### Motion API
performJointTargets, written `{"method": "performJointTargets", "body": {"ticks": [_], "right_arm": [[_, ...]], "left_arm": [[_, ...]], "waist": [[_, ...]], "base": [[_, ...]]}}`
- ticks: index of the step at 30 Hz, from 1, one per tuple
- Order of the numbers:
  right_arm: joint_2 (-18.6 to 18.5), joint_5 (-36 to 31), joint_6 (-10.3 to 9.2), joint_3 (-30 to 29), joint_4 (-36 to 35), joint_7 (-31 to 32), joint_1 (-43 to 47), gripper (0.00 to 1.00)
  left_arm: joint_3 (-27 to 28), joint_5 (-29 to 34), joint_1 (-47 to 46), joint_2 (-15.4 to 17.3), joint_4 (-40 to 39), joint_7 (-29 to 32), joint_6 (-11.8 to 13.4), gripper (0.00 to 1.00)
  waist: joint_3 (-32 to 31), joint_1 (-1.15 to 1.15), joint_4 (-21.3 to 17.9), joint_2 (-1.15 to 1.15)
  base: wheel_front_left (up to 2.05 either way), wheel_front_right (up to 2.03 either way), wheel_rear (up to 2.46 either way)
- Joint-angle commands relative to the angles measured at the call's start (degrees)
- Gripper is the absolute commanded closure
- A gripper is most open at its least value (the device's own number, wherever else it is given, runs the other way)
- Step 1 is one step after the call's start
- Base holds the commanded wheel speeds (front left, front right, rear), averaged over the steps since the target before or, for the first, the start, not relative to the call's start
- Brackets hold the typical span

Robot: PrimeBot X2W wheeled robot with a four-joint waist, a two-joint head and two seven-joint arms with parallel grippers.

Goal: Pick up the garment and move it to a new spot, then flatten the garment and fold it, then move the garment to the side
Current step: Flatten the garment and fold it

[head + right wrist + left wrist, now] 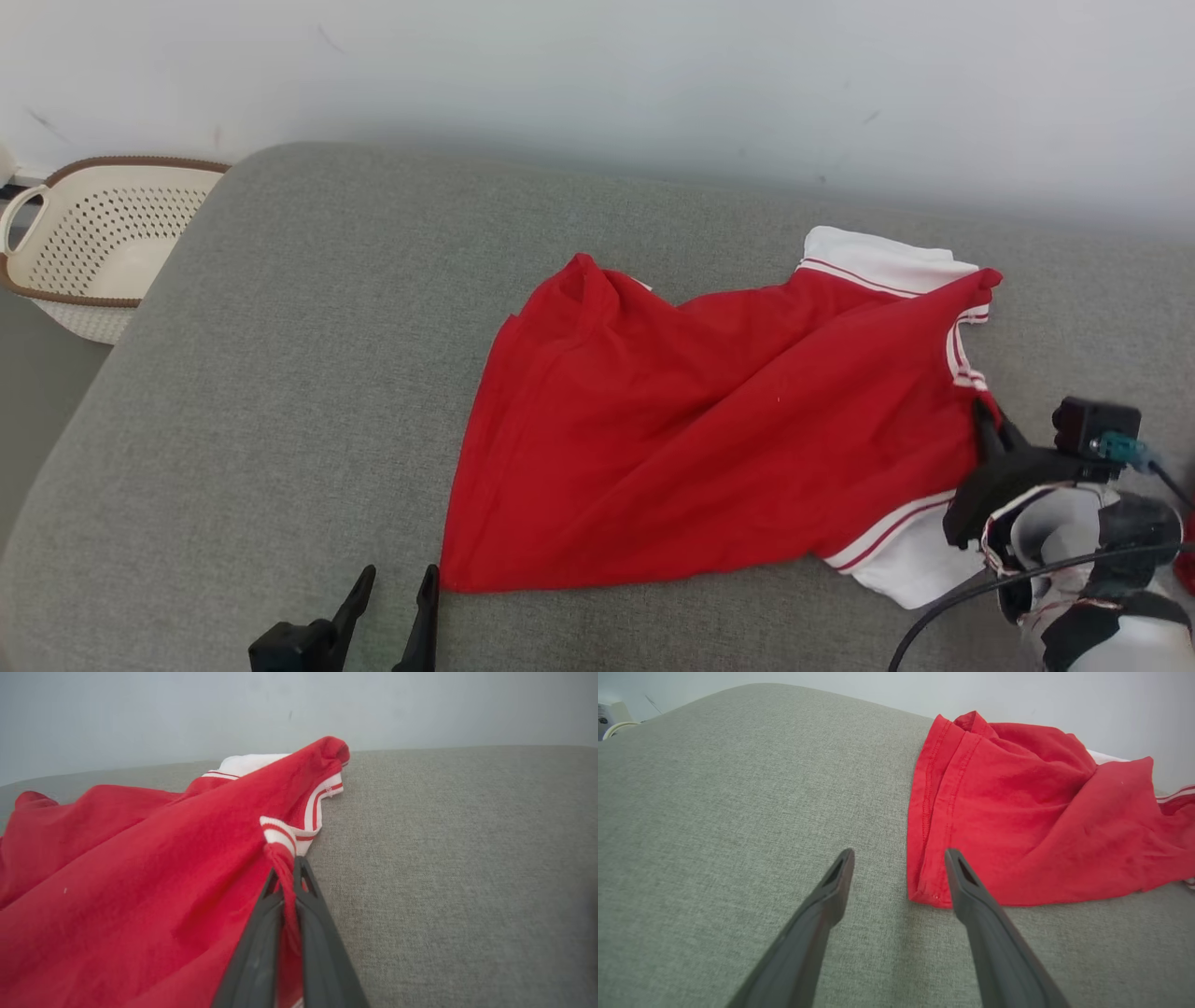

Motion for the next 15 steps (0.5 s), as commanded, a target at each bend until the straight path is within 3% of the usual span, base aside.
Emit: {"method": "performJointTargets", "body": {"ticks": [1,7,13,14,15], "right_arm": [[-0.6,-0.7,-0.04,0.3,-1.4,-0.3,-1.5,1.0],[-2.1,-3.6,-0.04,-0.5,-3.6,-0.3,-6.7,1.0],[-2.8,-7.1,-0.04,-2.2,3.2,-0.3,-10.9,1.0],[-2.7,-7.6,-0.04,-2.7,4.8,-0.2,-11.5,0.93],[-2.7,-8.1,-0.04,-3.2,6.3,-0.2,-12.0,0.52]], "left_arm": [[0.1,0.4,-0.4,0.0,0.0,-0.1,0.0,0.0],[-1.7,-0.5,-1.9,0.1,0.3,-0.1,-0.5,0.0],[-4.8,-1.9,-3.8,0.0,0.2,-0.1,-0.2,0.0],[-5.0,-2.0,-3.8,0.1,0.1,-0.1,-0.1,0.0],[-5.2,-2.0,-3.9,0.1,0.1,-0.1,0.0,0.0]], "waist": [[0.9,0.0,-0.1,0.0],[2.8,0.0,1.6,0.0],[4.0,0.0,5.7,0.0],[4.2,0.0,6.2,0.0],[4.3,0.0,6.7,0.0]], "base": [[0.0,0.0,0.0],[0.0,0.0,0.0],[0.0,0.0,0.0],[0.0,0.0,0.0],[0.0,0.0,0.0]]}}
